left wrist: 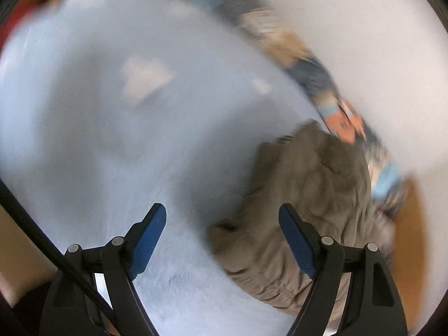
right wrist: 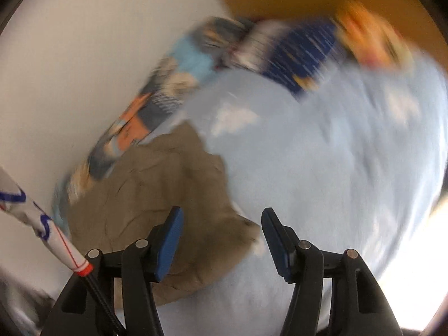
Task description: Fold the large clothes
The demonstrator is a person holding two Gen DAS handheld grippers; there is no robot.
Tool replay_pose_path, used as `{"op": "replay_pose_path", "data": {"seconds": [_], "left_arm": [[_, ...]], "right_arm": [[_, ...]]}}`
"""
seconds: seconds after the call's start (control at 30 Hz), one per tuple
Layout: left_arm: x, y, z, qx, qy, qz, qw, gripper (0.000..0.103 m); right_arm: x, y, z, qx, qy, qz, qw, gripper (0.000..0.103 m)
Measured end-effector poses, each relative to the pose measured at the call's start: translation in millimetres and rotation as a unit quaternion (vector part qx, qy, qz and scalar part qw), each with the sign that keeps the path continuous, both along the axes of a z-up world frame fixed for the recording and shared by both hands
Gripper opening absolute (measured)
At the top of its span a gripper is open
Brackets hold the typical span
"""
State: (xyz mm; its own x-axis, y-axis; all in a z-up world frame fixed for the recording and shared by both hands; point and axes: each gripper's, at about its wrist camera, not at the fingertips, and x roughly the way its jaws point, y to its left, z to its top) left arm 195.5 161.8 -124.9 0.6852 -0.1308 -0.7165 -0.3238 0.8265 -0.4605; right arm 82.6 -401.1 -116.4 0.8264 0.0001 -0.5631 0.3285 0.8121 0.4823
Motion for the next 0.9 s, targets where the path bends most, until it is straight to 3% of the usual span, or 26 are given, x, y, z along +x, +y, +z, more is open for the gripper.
{"op": "replay_pose_path", "data": {"seconds": [0.07, 0.13, 0.2, 0.3, 0.43, 0.5, 0.63, 0.77, 0.9], "left_arm": [[0.1, -49.0, 20.6, 0.111, -0.033, -0.052, 0.9919, 0.082], [0.1, -96.3, 27.5, 0.19, -0.055, -0.108, 0.9743, 0.082], [4.7, -132.1, 25.4, 0.224, -0.06, -0.149, 0.9613, 0.082], [16.4, -168.8, 10.6, 0.237, -0.049, -0.185, 0.9525, 0.082], [31.5, -181.7, 1.2, 0.241, -0.043, -0.182, 0.9524, 0.082], [41.2, -184.1, -4.7, 0.24, -0.032, -0.176, 0.9541, 0.088], [52.1, -186.5, -23.3, 0.247, -0.003, -0.176, 0.9528, 0.095], [49.9, -189.0, -27.8, 0.268, -0.007, -0.179, 0.9466, 0.096], [27.9, -192.5, -13.2, 0.292, -0.047, -0.173, 0.9395, 0.096]], "right_arm": [[10.4, 31.3, 11.7, -0.056, -0.012, 0.044, 0.997, 0.064], [26.1, 59.5, 16.3, -0.083, -0.013, 0.085, 0.993, 0.064], [40.7, 87.6, 19.1, -0.12, -0.013, 0.111, 0.986, 0.064], [57.0, 111.3, 17.1, -0.146, -0.015, 0.131, 0.98, 0.063], [89.3, 124.6, 5.7, -0.144, 0.0, 0.138, 0.98, 0.061], [102.7, 125.5, -7.2, -0.139, 0.026, 0.145, 0.979, 0.055], [122.4, 130.9, -29.1, -0.143, 0.069, 0.151, 0.976, 0.055], [130.3, 134.2, -39.7, -0.154, 0.092, 0.153, 0.972, 0.056], [124.5, 128.8, -35.3, -0.144, 0.084, 0.148, 0.975, 0.056]]}}
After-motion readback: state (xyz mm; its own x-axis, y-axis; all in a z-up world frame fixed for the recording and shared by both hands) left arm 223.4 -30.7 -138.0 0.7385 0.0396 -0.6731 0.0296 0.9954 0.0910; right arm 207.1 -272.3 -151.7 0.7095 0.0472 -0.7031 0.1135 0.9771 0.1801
